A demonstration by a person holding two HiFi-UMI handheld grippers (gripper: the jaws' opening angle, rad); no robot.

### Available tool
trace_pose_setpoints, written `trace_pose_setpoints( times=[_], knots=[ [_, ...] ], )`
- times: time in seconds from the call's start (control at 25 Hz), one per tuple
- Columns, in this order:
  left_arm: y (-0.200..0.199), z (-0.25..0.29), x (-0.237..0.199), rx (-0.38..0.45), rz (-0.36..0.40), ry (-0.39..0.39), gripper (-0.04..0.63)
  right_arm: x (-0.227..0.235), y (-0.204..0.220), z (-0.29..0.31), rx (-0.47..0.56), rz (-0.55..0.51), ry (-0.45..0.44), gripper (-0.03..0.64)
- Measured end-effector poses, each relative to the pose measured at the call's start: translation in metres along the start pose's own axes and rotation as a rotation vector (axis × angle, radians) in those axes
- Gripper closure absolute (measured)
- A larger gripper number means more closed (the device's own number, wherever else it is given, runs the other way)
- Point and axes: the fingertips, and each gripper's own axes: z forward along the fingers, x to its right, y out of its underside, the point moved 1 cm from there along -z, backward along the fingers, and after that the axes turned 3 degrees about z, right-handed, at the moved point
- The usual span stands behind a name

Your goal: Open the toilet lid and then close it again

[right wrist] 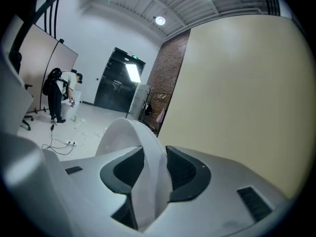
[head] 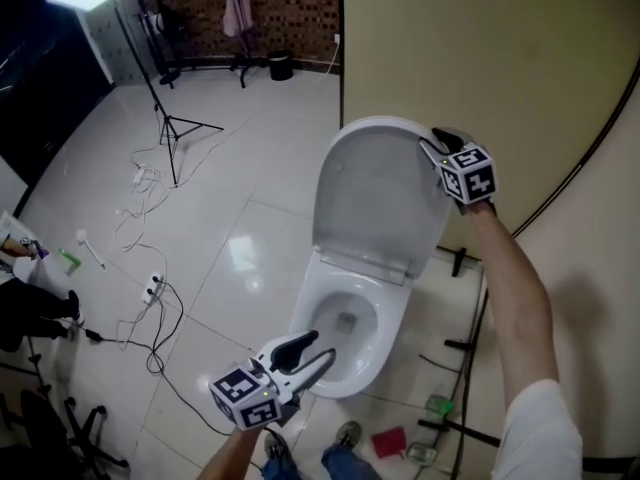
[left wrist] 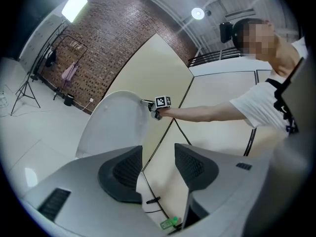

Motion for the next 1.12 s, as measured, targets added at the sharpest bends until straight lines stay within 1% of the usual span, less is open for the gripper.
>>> trace_pose_setpoints(
  times=[0.12, 0.2, 0.24, 0.36, 0.44, 0.52, 0.64, 0.76, 0.84, 0.96, 1.12],
  knots=[
    [-0.008, -0.007, 0.000, 0.009, 0.008, -0.032, 0.398, 0.007, 0.003, 0.009, -0.031, -0.021, 0.006, 0.466],
    [-0.017, -0.013, -0.004, 0.019, 0.024, -0.054, 0.397, 0.007, 0.003, 0.009, -0.024, -0.015, 0.001, 0.466],
    [-0.022, -0.016, -0.007, 0.024, 0.034, -0.065, 0.397, 0.005, 0.002, 0.010, -0.012, 0.007, -0.010, 0.466],
    [-0.035, -0.022, -0.015, 0.043, 0.066, -0.098, 0.397, -0.004, 0.003, 0.001, 0.041, 0.116, -0.077, 0.426],
    [-0.046, -0.023, -0.016, 0.061, 0.090, -0.111, 0.397, -0.014, 0.004, -0.021, 0.083, 0.125, -0.108, 0.423],
    [-0.062, -0.026, -0.013, 0.080, 0.115, -0.113, 0.399, -0.033, -0.001, -0.052, 0.116, 0.087, -0.151, 0.423],
    [-0.087, -0.035, -0.003, 0.103, 0.156, -0.095, 0.399, -0.083, -0.014, -0.117, 0.148, 0.026, -0.238, 0.423],
    [-0.108, -0.041, 0.013, 0.104, 0.222, -0.055, 0.399, -0.137, -0.024, -0.190, 0.169, 0.018, -0.297, 0.423],
    [-0.119, -0.046, 0.025, 0.099, 0.280, -0.023, 0.397, -0.168, -0.028, -0.237, 0.179, 0.027, -0.298, 0.424],
    [-0.131, -0.063, 0.048, 0.088, 0.364, 0.031, 0.398, -0.215, -0.030, -0.302, 0.195, 0.064, -0.272, 0.425],
    [-0.134, -0.094, 0.075, 0.038, 0.468, 0.106, 0.398, -0.277, -0.027, -0.375, 0.187, 0.133, -0.193, 0.425]
  ],
)
